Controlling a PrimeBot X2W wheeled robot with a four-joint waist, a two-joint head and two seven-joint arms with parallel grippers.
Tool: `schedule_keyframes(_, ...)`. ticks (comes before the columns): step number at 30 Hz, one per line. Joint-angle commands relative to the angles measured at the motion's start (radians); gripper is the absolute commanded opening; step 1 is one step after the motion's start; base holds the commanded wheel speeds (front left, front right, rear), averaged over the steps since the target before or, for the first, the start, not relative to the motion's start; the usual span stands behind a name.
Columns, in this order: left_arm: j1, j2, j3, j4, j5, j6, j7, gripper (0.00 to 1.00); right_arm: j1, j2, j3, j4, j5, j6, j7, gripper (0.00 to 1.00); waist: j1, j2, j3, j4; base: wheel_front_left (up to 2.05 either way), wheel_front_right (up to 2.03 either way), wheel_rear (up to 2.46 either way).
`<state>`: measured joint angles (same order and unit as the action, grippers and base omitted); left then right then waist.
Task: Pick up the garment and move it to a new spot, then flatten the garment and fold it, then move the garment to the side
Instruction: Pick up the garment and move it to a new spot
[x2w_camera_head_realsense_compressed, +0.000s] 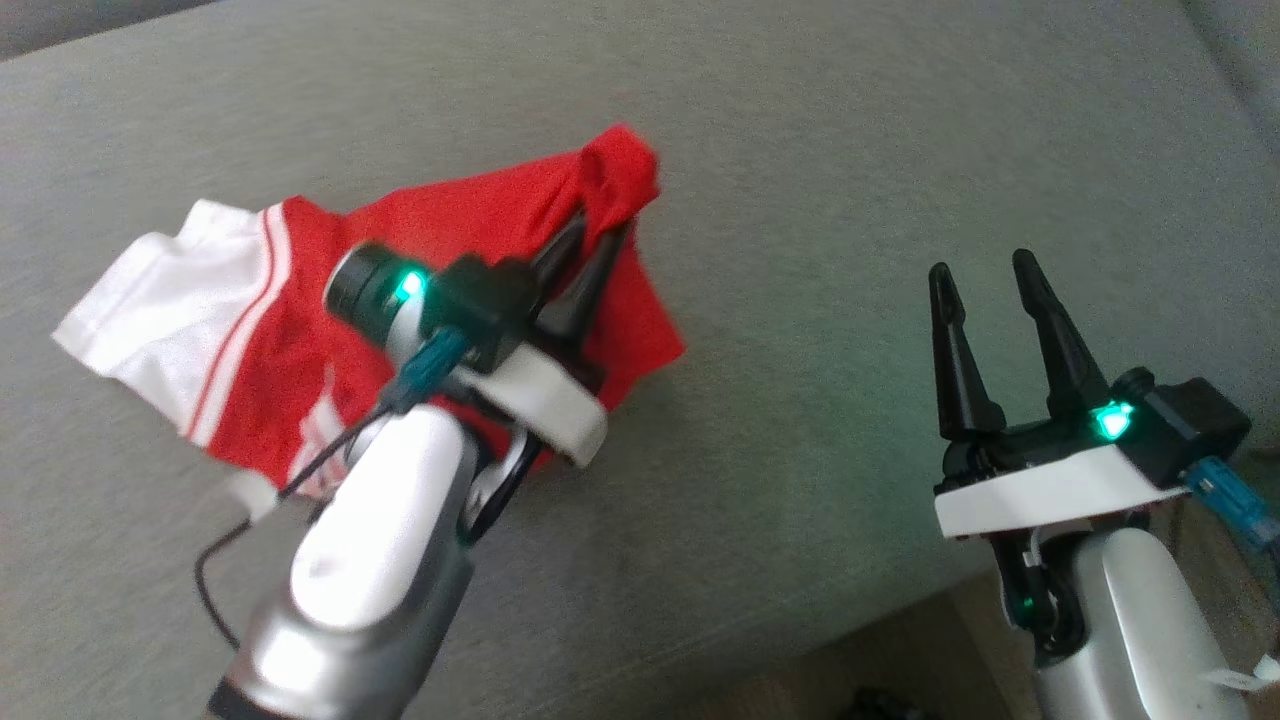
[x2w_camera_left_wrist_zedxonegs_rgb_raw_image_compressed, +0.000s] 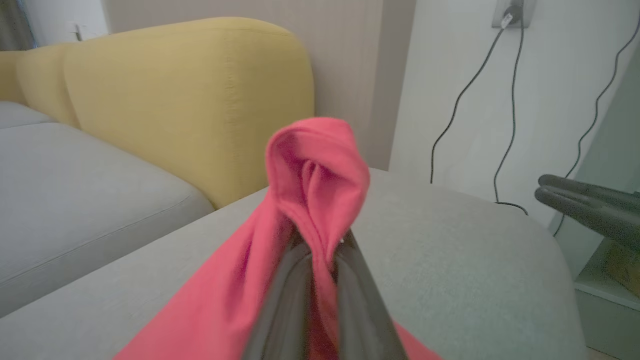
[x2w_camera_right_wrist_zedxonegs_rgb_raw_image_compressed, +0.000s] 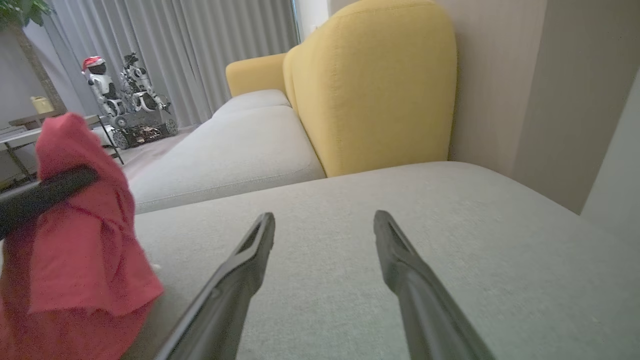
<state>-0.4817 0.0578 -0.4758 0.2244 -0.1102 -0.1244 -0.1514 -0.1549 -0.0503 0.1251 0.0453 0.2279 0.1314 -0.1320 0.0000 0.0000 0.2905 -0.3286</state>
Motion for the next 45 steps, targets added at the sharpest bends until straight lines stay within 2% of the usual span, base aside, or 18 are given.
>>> schedule_keyframes(1,-0.061,-0.002,0.017,-0.029,-0.008,-0.005,-0.002,0.0,-0.024,0.0,0.024,-0.026,0.007,-0.001,-0.012,1.0,0.0,0.0,0.047,-0.072,0.0,0.0,0.0)
schedule_keyframes(7,-0.159,-0.005,-0.066,0.099,-0.053,-0.006,0.043,0.0,-0.034,0.0,0.036,0.001,0.038,-0.001,-0.04,1.0,0.0,0.0,0.085,-0.124,0.0,0.0,0.0)
schedule_keyframes(11,-0.183,-0.005,-0.102,0.234,-0.093,-0.006,0.136,0.0,-0.042,0.0,0.047,0.02,0.052,-0.001,-0.054,1.0,0.0,0.0,0.098,-0.129,0.0,0.0,0.0)
schedule_keyframes(12,-0.189,-0.005,-0.112,0.256,-0.103,-0.006,0.151,0.13,-0.044,0.0,0.047,0.024,0.053,-0.001,-0.057,1.0,0.0,0.0,0.099,-0.125,0.0,0.0,0.0)
schedule_keyframes(13,-0.194,-0.006,-0.122,0.272,-0.112,-0.006,0.158,0.35,-0.046,0.0,0.047,0.029,0.055,-0.001,-0.059,1.0,0.0,0.0,0.099,-0.119,0.0,0.0,0.0)
schedule_keyframes(14,-0.198,-0.006,-0.132,0.281,-0.121,-0.006,0.158,0.99,-0.047,0.0,0.044,0.033,0.055,-0.001,-0.06,1.0,0.0,0.0,0.098,-0.11,0.0,0.0,0.0)
schedule_keyframes(21,-0.189,0.002,-0.142,0.247,-0.14,0.003,0.024,1.0,-0.058,0.0,0.03,0.049,0.032,-0.001,-0.055,1.0,0.0,0.0,0.06,-0.015,0.0,0.0,0.0)
schedule_keyframes(25,-0.132,0.019,-0.09,0.183,-0.167,0.05,-0.057,1.0,-0.055,0.0,0.018,0.047,0.009,-0.001,-0.04,1.0,0.0,0.0,0.019,0.054,0.0,0.0,0.0)
schedule_keyframes(28,-0.077,0.048,-0.037,0.121,-0.181,0.098,-0.088,1.0,-0.046,0.0,0.004,0.037,-0.009,-0.001,-0.022,1.0,0.0,0.0,-0.009,0.11,0.0,0.0,0.0)
schedule_keyframes(29,-0.04,0.071,0.0,0.08,-0.187,0.127,-0.098,1.0,-0.039,0.0,-0.003,0.028,-0.02,-0.001,-0.008,1.0,0.0,0.0,-0.024,0.147,0.0,0.0,0.0)
schedule_keyframes(36,0.095,0.15,0.133,-0.034,-0.209,0.205,-0.109,1.0,-0.022,0.0,-0.02,-0.001,-0.06,-0.001,0.038,1.0,0.0,0.0,-0.064,0.245,0.0,0.0,0.0)
schedule_keyframes(45,0.24,0.212,0.233,-0.124,-0.213,0.249,-0.11,1.0,0.009,0.0,-0.036,-0.018,-0.085,-0.001,0.072,1.0,0.0,0.0,-0.102,0.298,0.0,0.0,0.0)
